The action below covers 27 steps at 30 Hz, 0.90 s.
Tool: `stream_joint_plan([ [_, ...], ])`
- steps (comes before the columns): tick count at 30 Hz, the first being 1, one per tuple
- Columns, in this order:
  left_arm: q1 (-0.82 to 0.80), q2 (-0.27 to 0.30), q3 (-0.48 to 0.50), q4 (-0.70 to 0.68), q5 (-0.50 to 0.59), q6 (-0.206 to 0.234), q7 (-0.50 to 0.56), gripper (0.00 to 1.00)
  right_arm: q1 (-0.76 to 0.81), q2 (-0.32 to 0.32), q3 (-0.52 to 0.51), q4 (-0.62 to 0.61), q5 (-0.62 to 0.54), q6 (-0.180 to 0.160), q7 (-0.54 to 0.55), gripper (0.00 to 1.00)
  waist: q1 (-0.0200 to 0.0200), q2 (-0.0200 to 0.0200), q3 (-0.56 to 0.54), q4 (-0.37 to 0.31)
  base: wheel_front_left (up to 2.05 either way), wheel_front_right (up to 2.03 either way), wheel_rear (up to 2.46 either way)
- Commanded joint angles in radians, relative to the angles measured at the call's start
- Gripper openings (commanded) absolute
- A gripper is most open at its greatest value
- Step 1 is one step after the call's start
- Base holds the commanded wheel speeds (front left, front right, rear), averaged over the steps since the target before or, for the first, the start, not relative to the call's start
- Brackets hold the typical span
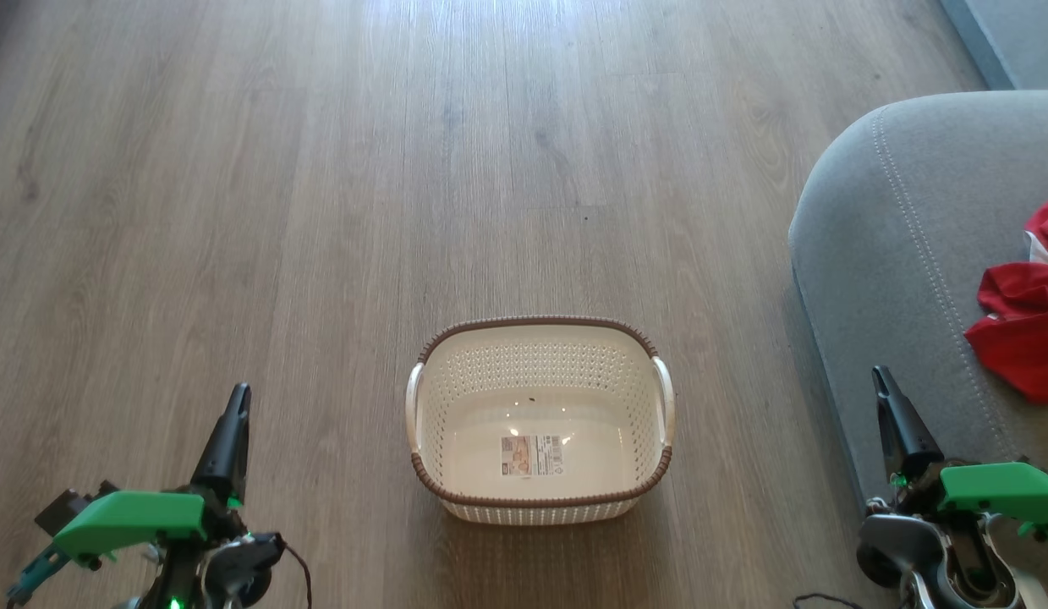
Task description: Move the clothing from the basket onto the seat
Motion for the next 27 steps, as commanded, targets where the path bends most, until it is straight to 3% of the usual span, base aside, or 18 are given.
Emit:
stream_joint_plan([
  [1, -0.047, 0.009, 0.034, -0.034, -0.006, -0.009, 0.008, 0.0, -0.056, -0.003, 0.018, -0.039, 0.006, 0.0, 0.006, 0.0, 0.0, 0.0, 0.0, 0.0, 0.0, 0.0, 0.0],
  [27, -0.047, 0.009, 0.034, -0.034, -0.006, -0.009, 0.007, 0.0, -0.056, -0.003, 0.018, -0.039, 0.006, 0.0, 0.006, 0.0, 0.0, 0.0, 0.0, 0.0, 0.0, 0.0, 0.0],
])
